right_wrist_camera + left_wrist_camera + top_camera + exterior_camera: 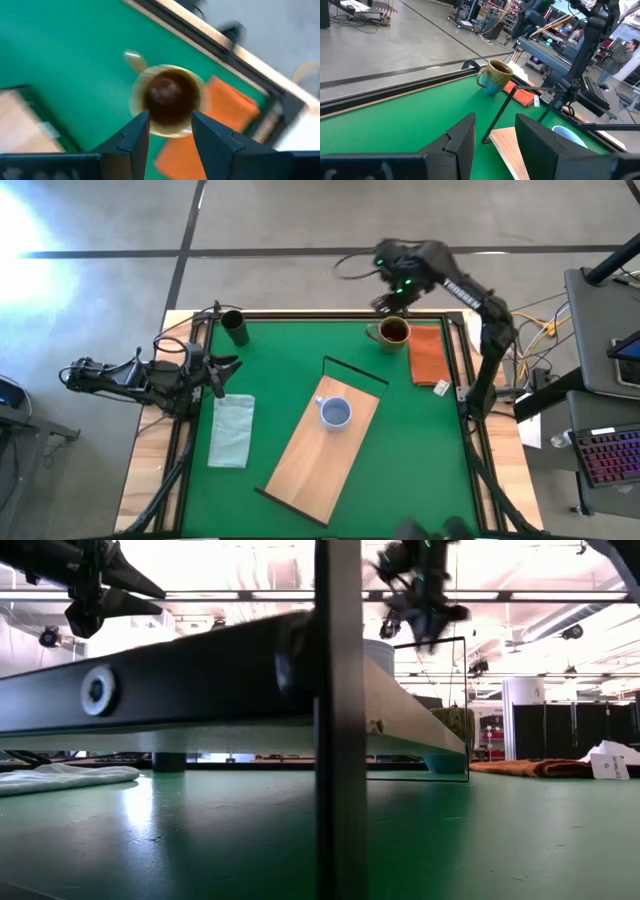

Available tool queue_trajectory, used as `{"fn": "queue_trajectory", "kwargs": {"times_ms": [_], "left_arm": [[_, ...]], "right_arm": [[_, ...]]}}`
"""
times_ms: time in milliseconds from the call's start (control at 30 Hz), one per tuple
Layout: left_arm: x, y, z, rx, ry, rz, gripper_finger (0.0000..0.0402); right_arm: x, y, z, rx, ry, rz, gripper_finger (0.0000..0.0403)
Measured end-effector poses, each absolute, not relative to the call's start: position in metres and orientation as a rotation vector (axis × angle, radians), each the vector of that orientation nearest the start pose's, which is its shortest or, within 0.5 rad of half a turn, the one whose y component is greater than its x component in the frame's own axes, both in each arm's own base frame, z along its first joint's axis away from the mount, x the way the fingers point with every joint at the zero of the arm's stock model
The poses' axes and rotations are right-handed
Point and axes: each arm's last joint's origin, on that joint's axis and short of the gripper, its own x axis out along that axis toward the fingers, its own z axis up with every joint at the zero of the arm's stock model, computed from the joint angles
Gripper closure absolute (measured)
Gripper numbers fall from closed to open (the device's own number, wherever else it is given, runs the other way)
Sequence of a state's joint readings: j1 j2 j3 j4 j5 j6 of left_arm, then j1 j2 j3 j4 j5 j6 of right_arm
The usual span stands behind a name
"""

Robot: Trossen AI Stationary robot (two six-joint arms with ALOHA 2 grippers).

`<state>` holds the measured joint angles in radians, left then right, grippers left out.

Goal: Stack small to large cups/mugs on shelf
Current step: Put the brown mug on the shelf

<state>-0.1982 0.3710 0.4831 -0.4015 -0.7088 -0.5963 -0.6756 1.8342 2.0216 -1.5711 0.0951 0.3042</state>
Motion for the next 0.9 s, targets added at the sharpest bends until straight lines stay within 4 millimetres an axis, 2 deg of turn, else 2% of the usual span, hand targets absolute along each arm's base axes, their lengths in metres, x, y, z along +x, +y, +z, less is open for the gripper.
{"fn": "queue_trajectory", "kwargs": {"times_ms": [100,167,267,433,667,900], "left_arm": [[0.098,-0.001,0.261,-0.451,0.104,0.566,0.0276],[0.098,-0.001,0.261,-0.451,0.104,0.566,0.0276],[0.098,-0.001,0.261,-0.45,0.106,0.567,0.0276],[0.098,-0.001,0.26,-0.448,0.109,0.567,0.0276],[0.098,-0.001,0.26,-0.448,0.108,0.568,0.0276],[0.098,-0.001,0.26,-0.449,0.107,0.568,0.0276]], "right_arm": [[0.237,-0.222,0.354,0.706,1.317,-0.876,0.0245],[0.229,-0.224,0.339,0.733,1.365,-0.876,0.0228],[0.226,-0.224,0.316,0.735,1.368,-0.88,0.0201],[0.225,-0.224,0.293,0.709,1.277,-0.887,0.017],[0.218,-0.23,0.257,0.722,1.295,-0.917,0.0161],[0.215,-0.231,0.252,0.713,1.231,-0.968,0.0163]]}}
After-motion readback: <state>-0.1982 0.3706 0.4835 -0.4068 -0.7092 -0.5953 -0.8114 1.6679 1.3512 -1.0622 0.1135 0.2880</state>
